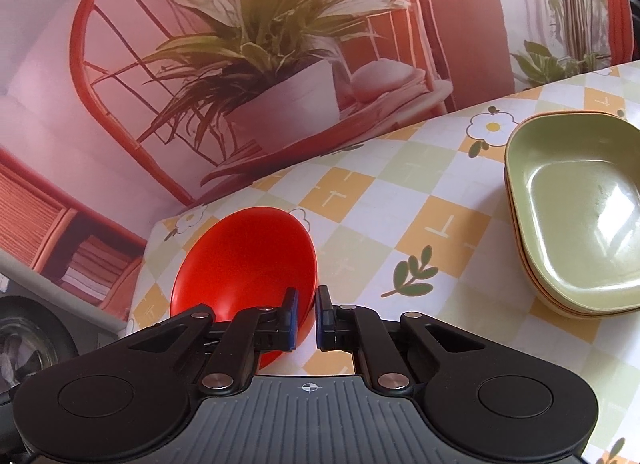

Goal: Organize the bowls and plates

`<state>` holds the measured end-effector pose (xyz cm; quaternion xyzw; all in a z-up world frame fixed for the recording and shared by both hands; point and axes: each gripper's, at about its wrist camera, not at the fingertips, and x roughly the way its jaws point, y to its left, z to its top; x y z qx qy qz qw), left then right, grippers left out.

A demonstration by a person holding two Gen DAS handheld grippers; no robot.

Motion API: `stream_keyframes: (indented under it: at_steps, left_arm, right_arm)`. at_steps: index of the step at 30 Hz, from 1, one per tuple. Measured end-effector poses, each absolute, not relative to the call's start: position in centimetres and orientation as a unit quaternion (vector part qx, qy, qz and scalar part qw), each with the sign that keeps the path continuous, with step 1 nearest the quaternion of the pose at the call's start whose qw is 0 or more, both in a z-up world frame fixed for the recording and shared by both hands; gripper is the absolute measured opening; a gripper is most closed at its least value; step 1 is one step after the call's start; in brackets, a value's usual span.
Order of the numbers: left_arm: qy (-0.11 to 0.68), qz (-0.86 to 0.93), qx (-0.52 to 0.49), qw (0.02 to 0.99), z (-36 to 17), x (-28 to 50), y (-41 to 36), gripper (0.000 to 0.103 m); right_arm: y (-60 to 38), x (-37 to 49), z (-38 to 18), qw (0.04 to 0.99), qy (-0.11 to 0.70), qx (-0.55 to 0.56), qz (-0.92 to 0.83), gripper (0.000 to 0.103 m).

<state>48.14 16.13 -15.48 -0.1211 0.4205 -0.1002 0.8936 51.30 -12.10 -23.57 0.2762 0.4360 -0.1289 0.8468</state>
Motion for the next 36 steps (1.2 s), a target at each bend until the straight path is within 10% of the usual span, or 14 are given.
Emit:
stream_keyframes:
  at_steps: [36]
  left_arm:
    - [0.363, -0.102, -0.104, 0.92, -5.1, 26.2, 10.7, 0.012]
  right_arm:
    - [-11.3, 29.1, -11.8, 0.881, 0.365, 0.299, -0.035, 0.007]
